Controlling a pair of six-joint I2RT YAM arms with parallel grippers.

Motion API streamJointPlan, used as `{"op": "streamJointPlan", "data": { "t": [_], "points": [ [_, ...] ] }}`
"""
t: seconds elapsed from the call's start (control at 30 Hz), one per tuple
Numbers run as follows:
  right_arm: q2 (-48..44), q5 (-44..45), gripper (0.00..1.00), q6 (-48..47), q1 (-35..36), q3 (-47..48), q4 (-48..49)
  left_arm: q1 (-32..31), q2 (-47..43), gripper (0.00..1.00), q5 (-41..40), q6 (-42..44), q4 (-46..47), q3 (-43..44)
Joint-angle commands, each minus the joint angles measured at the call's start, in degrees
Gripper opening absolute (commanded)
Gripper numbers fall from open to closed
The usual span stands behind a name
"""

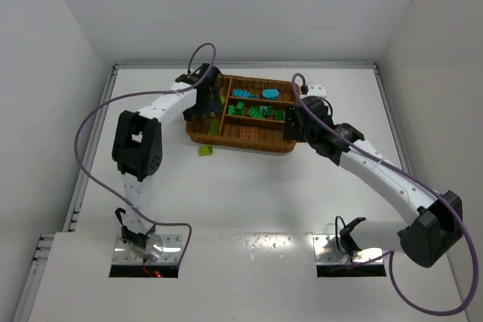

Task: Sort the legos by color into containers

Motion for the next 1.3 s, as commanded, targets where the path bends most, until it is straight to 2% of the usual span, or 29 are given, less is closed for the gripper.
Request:
{"op": "streamJointPlan", "data": {
  "t": [0.0,0.17,0.2,0.33,0.5,0.57,0.97,1.07,1.27],
  "points": [
    [-2.07,1.52,0.69,1.04,-0.28,-1.83,-0.51,-3.0,-13.14,0.88,-3.54,0.05,-1.04,-6.51],
    [-1.55,0.82,0.69,1.04,-0.28,-2.36,0.02,-4.84,-24.15,0.9,-4.08,-3.29,4.14,-24.56],
    [-1.54,0.21,0.69,1.04,-0.28,-2.36,0.02,-4.85,-24.69,0.92,-4.08,-3.81,6.5,-28.58],
    [-0.4,-0.32,0.69,1.04,-0.28,-2.36,0.55,-5.55,-22.33,0.92,-1.97,-3.12,12.3,-33.79],
    [-0.92,0.2,0.69,1.04,-0.28,-1.83,0.02,-6.08,-18.47,0.89,-2.5,-3.12,17.32,-34.6],
    [-0.92,0.21,0.69,1.04,-0.28,-1.83,-0.5,-6.08,-17.41,0.86,-2.5,-2.5,17.33,-33.64],
    [-0.92,0.21,0.69,1.04,0.25,-1.83,-0.51,-6.6,-14.77,0.85,-0.65,-1.97,17.33,-31.26],
    [-0.92,-0.32,0.69,1.04,0.25,-1.83,-1.03,-6.6,-13.72,0.92,-0.65,-1.97,17.33,-30.74],
    [-0.92,-0.32,0.69,1.04,0.25,-1.83,-1.04,-8.44,-15.2,0.94,0.4,-1.27,17.33,-30.21]
  ]
}}
